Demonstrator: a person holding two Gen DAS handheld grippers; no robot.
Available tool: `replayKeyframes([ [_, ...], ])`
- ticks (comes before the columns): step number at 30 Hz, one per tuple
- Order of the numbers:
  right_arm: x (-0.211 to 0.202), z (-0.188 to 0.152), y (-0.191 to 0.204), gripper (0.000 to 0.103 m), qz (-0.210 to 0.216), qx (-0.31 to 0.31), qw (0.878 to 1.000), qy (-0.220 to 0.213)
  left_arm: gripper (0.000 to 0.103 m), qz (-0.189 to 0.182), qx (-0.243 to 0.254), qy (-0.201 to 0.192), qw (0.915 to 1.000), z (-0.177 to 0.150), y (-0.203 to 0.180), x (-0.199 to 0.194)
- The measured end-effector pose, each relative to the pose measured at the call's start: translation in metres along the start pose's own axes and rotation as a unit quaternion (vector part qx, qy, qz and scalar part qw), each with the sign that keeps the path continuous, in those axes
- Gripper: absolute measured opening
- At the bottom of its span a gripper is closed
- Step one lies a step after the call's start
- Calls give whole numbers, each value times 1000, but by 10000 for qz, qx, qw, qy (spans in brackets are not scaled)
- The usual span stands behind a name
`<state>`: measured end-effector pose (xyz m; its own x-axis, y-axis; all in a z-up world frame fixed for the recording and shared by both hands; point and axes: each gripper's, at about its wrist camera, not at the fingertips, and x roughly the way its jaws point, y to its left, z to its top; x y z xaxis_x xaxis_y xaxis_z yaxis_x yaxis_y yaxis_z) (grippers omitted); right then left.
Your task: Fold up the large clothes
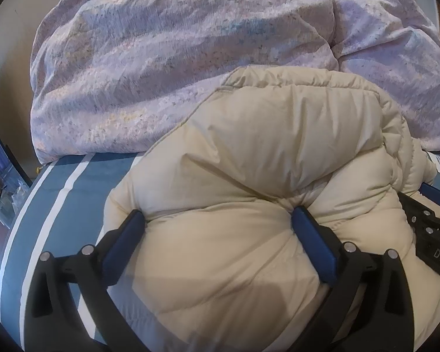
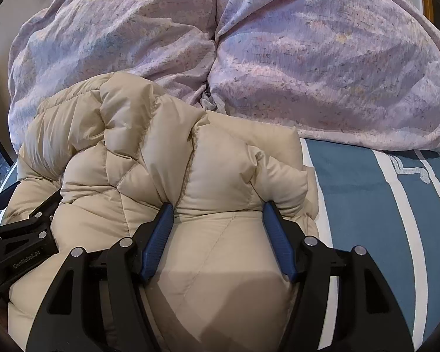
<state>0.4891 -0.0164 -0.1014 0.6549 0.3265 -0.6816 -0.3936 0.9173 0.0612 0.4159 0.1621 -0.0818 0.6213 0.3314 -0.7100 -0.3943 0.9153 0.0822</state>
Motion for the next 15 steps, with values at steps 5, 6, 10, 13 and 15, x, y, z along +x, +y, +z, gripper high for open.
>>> replayKeyframes([
  [5,0,0,0,65,-12,21,10000,2,100,-31,-17,28,10000,0,0,1],
  [6,1,0,0,65,-20,20,10000,3,100,-35,-22,35,10000,1,3,4],
  [10,1,0,0,65,-27,27,10000,9,101,-48,-40,57,10000,2,5,6],
  [13,2,0,-1,66,-9,65,10000,22,101,-51,-56,65,10000,3,6,7],
  [15,2,0,-1,66,-14,69,10000,20,101,-37,-65,52,10000,3,6,6],
])
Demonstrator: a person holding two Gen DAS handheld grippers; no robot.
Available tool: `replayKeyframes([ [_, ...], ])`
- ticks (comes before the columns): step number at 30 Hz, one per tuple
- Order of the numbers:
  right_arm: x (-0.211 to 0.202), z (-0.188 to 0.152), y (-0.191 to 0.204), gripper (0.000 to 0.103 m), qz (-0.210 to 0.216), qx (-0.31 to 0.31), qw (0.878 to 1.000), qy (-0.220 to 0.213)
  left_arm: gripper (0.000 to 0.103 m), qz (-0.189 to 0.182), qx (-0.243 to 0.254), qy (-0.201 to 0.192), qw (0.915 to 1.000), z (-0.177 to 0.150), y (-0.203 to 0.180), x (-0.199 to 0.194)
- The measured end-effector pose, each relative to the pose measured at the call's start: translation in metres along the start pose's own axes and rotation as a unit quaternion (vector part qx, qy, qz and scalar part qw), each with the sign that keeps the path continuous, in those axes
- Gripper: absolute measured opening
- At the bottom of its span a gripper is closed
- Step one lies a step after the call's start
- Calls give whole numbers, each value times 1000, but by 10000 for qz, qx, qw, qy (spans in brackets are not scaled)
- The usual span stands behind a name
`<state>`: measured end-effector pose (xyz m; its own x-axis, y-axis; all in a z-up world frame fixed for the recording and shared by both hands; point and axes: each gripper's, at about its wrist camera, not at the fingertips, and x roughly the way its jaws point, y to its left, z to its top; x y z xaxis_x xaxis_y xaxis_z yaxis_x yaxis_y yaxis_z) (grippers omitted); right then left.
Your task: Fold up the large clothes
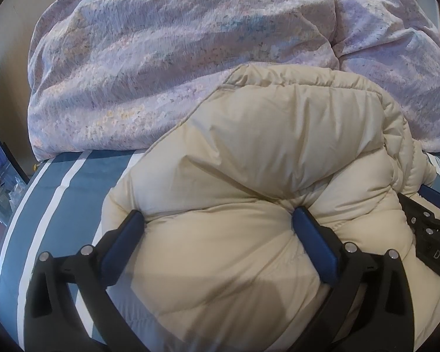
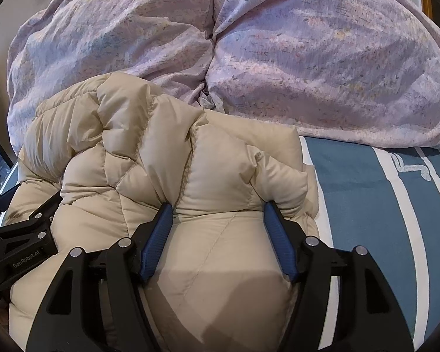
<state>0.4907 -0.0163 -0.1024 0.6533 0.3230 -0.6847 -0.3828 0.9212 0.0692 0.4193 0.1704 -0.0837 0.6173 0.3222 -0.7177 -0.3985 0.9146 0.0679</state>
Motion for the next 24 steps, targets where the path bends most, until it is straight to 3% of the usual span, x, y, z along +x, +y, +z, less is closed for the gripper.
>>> replayKeyframes([
  [5,-13,1,-4,67,114,44,9999,110,101,39,24,-75,10000,0,3,-14],
  [10,-68,-16,-10,67,570,165,9981,-167,100,-530,-184,-167,9983,-17,19,-60],
  [16,-105,-50,-4,65,944,83,9951,-268,100,-985,-1,-376,9944,-45,13,-113],
  [19,-105,-63,4,60,804,-118,9966,-110,100,-954,229,-314,9947,-55,2,-122],
  [21,-95,-71,4,57,613,-193,9979,89,101,-692,513,-269,9959,-63,-7,-118],
  [24,-83,-82,-5,57,628,48,9972,405,101,-577,678,-152,9959,-72,-9,-111],
])
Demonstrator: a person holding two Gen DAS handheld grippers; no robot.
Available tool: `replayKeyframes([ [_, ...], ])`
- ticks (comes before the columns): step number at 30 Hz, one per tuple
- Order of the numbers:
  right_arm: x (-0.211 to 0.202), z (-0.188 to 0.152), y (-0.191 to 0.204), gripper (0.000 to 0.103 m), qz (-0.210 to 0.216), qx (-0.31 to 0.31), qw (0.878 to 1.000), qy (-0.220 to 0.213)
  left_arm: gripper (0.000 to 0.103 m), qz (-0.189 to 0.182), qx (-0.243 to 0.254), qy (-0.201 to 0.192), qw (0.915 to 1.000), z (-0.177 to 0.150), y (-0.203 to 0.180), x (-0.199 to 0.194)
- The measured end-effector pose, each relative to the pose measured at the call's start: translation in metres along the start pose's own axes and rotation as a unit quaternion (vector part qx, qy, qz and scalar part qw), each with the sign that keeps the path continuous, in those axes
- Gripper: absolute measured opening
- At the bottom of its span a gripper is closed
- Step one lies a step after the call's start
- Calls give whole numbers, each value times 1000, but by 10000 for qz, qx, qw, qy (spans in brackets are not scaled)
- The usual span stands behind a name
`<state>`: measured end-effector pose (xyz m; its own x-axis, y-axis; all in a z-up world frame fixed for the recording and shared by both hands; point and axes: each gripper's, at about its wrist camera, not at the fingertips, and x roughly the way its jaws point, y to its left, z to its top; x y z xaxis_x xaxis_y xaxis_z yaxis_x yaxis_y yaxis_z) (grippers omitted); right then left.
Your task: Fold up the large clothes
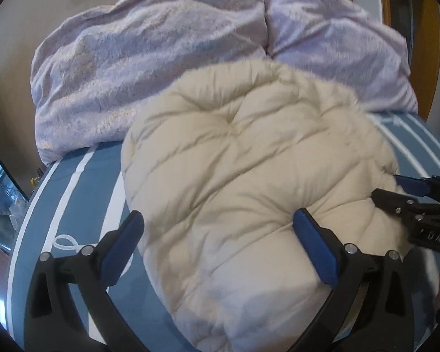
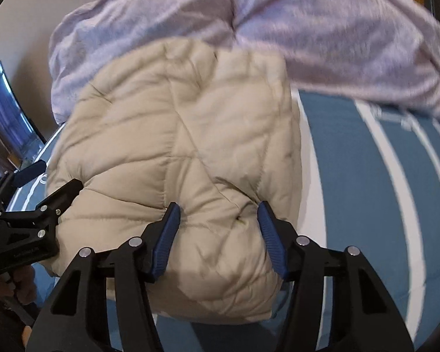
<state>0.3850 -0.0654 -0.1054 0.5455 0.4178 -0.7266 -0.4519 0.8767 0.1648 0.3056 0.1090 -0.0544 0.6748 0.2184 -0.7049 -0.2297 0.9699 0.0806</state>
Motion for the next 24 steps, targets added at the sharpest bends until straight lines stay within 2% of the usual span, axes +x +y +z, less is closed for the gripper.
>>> replayKeyframes([
  [3,4,-8,-5,57,36,133,9999,74,101,-8,3,149,9999,-4,3,10],
  [6,6,-13,-5,57,-30,145,9999,71,101,145,206,139,9996,-7,-4,13],
  [10,8,-16,-4,57,-74,190,9998,45,101,133,222,206,9995,-7,-2,17],
  [18,9,-17,-5,57,-124,279,9995,32,101,171,239,177,9994,-10,-3,21],
  [24,8,-22,0,57,-301,437,9986,-16,101,355,327,139,9987,-9,-5,26],
])
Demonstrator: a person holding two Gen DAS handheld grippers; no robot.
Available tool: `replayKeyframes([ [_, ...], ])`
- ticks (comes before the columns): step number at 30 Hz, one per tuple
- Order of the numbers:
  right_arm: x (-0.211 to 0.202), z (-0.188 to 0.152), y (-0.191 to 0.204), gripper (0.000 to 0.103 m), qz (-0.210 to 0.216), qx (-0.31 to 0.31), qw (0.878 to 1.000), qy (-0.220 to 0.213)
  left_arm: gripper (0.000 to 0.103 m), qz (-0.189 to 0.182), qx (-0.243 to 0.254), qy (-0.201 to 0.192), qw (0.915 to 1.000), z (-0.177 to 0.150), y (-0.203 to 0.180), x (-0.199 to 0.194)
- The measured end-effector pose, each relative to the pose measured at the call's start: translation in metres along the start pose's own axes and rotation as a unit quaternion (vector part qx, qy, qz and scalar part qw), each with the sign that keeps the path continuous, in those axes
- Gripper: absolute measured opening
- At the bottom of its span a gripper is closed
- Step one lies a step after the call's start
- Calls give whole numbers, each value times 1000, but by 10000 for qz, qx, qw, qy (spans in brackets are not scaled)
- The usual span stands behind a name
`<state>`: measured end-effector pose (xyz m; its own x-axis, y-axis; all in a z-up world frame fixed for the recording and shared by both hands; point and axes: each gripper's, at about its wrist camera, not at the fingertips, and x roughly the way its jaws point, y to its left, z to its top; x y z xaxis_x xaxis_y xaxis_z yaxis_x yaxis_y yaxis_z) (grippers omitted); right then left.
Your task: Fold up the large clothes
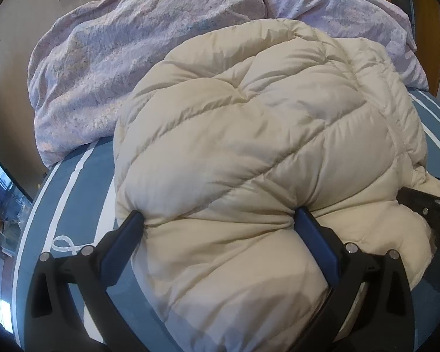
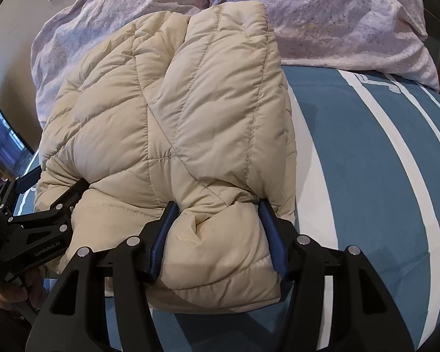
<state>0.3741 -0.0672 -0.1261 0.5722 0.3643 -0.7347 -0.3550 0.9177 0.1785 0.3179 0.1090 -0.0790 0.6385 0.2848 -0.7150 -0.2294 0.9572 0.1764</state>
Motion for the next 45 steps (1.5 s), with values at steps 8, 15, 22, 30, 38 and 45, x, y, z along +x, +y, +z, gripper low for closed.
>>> replayKeyframes([
  [8,-3,3,3,58,-73,124,9999,1,101,263,0,96,9996,7,-1,2],
  [15,-41,-3,-7,71,55,188,9994,-299,101,78,-133,-105,9998,-10,7,-45],
  [22,-36,-19,-7,71,-257,-70,9996,-36,101,223,-60,-163,9996,-30,13,-70],
  [30,-83,-24,-7,80,-253,-113,9986,-455,101,-44,-514,-2,9987,-52,32,-93],
  [38,-121,-43,-5,102,21,-1,9988,-481,101,-598,-1205,-15,9909,-77,39,-135],
  [45,-139,-65,5,102,34,-181,9986,-500,101,-762,-1415,-111,9869,-99,28,-170],
])
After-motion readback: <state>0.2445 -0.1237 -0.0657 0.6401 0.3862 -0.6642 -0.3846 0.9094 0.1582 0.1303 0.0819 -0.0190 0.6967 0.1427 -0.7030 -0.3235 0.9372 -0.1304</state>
